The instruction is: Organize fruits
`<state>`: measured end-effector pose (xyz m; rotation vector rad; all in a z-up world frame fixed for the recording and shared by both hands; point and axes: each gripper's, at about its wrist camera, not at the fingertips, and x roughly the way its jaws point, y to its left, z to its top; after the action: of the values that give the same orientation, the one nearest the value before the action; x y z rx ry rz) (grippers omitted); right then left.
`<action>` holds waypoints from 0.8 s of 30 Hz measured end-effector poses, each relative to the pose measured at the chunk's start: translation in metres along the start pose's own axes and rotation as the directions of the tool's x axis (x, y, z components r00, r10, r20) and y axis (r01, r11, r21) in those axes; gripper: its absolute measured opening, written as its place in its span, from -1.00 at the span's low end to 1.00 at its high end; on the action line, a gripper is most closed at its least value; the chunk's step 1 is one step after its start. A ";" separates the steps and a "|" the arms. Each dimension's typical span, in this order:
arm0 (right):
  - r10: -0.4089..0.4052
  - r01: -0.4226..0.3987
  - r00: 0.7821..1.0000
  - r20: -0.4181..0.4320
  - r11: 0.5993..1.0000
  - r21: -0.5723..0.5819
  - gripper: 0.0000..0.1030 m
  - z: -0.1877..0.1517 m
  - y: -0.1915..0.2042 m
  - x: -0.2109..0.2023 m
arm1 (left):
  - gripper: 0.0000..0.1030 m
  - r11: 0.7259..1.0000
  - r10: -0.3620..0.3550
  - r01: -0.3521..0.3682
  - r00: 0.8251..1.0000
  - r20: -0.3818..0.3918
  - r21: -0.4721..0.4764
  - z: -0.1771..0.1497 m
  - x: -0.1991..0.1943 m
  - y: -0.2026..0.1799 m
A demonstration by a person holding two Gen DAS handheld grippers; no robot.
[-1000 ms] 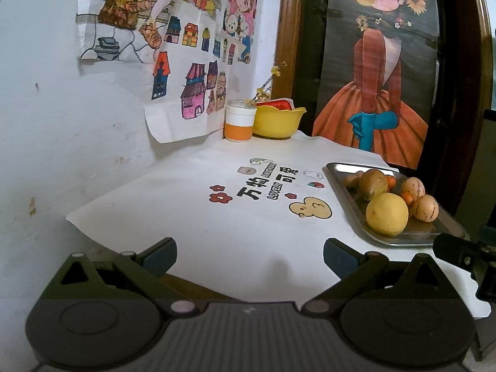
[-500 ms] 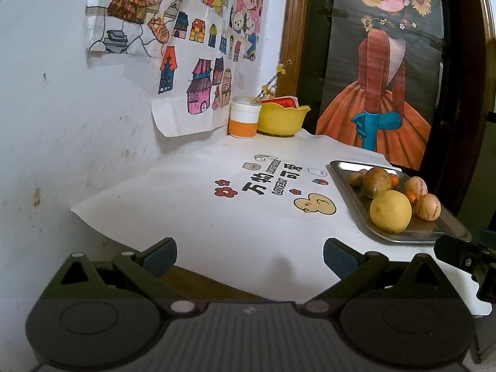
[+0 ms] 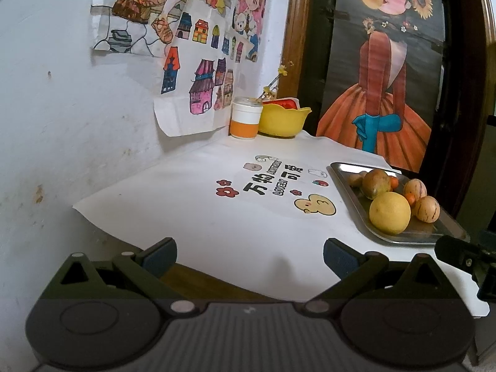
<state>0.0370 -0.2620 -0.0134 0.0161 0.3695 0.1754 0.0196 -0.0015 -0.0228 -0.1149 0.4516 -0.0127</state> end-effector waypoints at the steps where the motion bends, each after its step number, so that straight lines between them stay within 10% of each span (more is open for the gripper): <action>1: 0.000 0.000 1.000 0.000 1.000 0.000 0.99 0.000 0.000 0.000 | 0.99 1.000 0.000 0.000 1.000 0.001 0.000 0.000 0.000 0.000; 24: 0.000 0.000 1.000 -0.005 1.000 -0.003 0.99 0.000 0.002 -0.001 | 0.99 1.000 0.011 -0.011 1.000 0.006 0.006 -0.002 -0.002 -0.001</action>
<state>0.0358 -0.2598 -0.0130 0.0123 0.3742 0.1763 0.0171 -0.0027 -0.0236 -0.1069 0.4466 -0.0027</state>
